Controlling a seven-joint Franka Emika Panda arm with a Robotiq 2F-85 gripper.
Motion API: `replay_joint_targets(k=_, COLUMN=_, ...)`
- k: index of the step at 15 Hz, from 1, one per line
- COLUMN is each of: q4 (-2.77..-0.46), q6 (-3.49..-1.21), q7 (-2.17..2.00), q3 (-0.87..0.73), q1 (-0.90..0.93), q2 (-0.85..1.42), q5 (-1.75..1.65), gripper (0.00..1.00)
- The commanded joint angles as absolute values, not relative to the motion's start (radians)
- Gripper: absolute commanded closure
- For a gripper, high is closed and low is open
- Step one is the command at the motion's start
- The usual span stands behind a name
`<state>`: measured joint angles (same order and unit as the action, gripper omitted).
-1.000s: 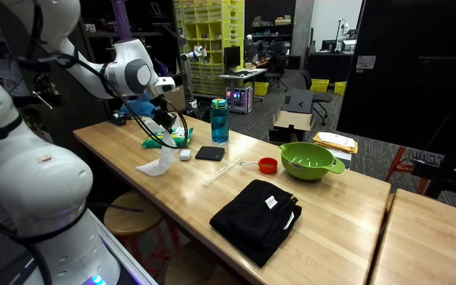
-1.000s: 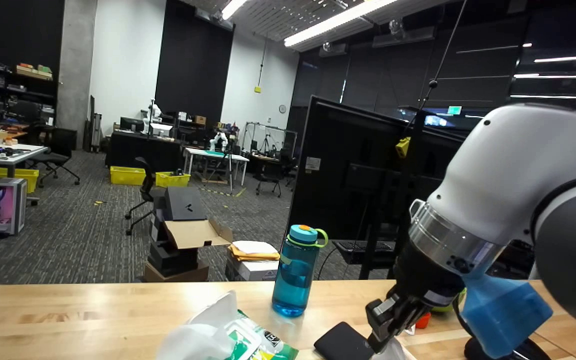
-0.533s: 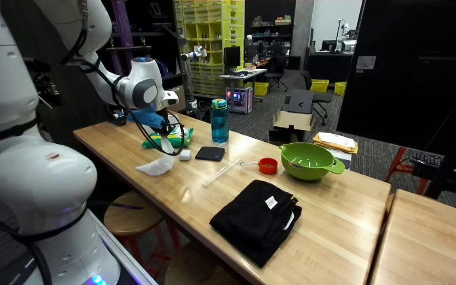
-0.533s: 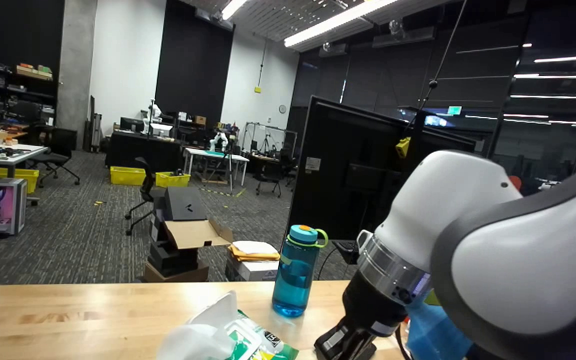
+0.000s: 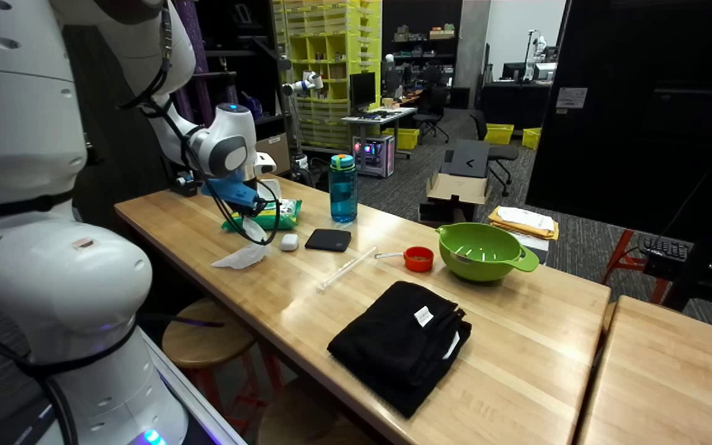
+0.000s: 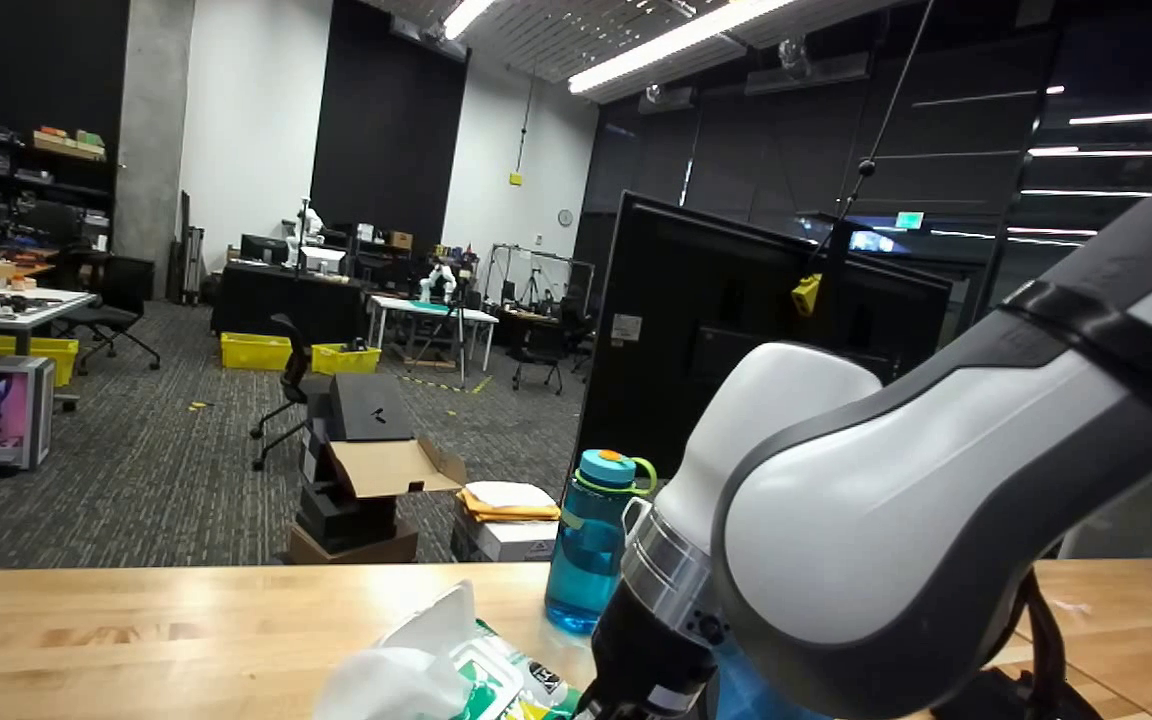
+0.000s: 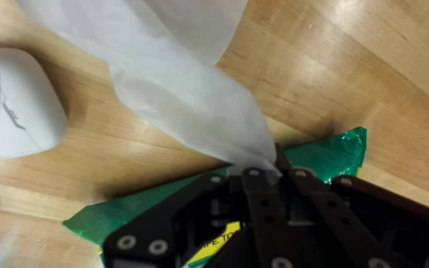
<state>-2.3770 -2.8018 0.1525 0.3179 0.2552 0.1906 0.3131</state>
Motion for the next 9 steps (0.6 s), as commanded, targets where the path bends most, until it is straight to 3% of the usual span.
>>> replay_joint_targets(k=1, q4=-2.348, q6=-2.765, q7=0.152, q3=0.34, q1=0.244, q2=0.202, q5=0.291, gripper=0.57)
replay_joint_targets(k=9, q4=-2.329, q6=-2.571, q7=0.014, q3=0.308, q1=0.267, q2=0.09, q5=0.133, gripper=0.03)
